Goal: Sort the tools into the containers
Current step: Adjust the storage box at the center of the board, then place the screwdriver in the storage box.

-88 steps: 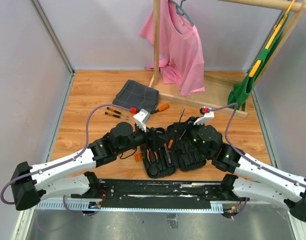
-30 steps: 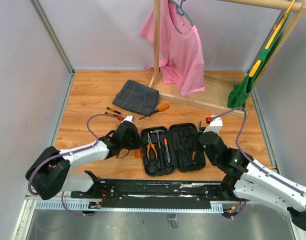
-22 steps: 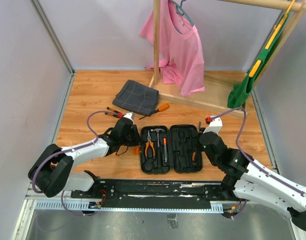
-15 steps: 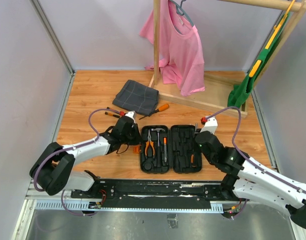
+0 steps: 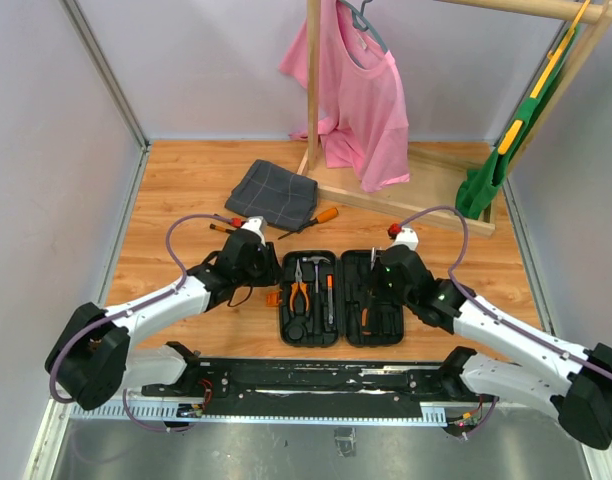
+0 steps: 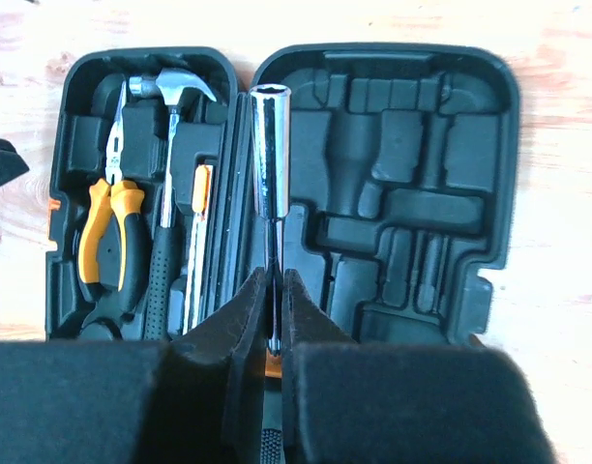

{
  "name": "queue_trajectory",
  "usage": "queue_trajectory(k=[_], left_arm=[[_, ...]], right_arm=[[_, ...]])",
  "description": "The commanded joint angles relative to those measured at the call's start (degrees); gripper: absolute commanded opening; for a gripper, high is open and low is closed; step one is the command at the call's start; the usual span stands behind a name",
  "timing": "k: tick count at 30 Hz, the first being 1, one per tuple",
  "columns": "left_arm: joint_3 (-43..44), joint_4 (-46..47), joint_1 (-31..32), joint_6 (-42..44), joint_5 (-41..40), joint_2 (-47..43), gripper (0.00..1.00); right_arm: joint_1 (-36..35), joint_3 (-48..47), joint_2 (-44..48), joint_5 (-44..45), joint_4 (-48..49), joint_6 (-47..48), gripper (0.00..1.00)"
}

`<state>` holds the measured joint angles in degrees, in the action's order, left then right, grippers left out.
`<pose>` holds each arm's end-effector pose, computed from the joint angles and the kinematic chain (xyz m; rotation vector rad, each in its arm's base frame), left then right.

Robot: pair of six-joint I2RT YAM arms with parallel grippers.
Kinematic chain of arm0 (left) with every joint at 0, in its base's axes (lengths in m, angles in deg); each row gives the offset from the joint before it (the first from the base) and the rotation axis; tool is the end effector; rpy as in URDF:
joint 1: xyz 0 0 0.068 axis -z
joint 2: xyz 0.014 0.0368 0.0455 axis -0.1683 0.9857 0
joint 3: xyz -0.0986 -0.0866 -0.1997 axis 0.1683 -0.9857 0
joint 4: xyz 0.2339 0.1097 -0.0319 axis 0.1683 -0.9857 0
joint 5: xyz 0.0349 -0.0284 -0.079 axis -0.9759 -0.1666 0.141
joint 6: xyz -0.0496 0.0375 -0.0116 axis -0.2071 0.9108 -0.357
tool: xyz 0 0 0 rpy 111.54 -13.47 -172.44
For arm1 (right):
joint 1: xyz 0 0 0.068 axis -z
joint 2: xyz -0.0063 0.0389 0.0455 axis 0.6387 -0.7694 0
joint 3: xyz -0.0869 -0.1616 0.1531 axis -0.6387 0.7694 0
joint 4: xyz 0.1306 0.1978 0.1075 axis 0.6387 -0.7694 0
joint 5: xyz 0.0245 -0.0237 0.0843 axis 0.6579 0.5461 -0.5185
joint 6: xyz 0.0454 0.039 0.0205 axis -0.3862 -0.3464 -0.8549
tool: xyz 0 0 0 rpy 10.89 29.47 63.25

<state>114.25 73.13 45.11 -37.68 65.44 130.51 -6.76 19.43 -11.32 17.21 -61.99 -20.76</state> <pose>0.2160 -0.1500 0.1470 0.0400 2.3486 -0.5319 0.1704 0.1599 0.2060 0.0624 2.1952 0.5831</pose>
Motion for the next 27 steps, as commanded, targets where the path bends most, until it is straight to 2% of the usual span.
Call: queue_trajectory(k=[1,9,27], left_arm=[[1.61,-1.76,-0.44,0.55,-0.73,-2.43,0.4],[1.05,-1.97,-0.44,0.07,-0.04,-3.46,0.38],[-0.57,0.04,-0.44,-1.2,2.78,-1.86,0.31]], right_arm=[[1.7,-2.2,-3.86,-7.22,4.95,-1.59,0.01],[2.17,-4.66,-9.85,-11.99,4.27,-0.45,0.01],[2.25,-3.22,-15.1,-10.99,6.79,-1.06,0.01]])
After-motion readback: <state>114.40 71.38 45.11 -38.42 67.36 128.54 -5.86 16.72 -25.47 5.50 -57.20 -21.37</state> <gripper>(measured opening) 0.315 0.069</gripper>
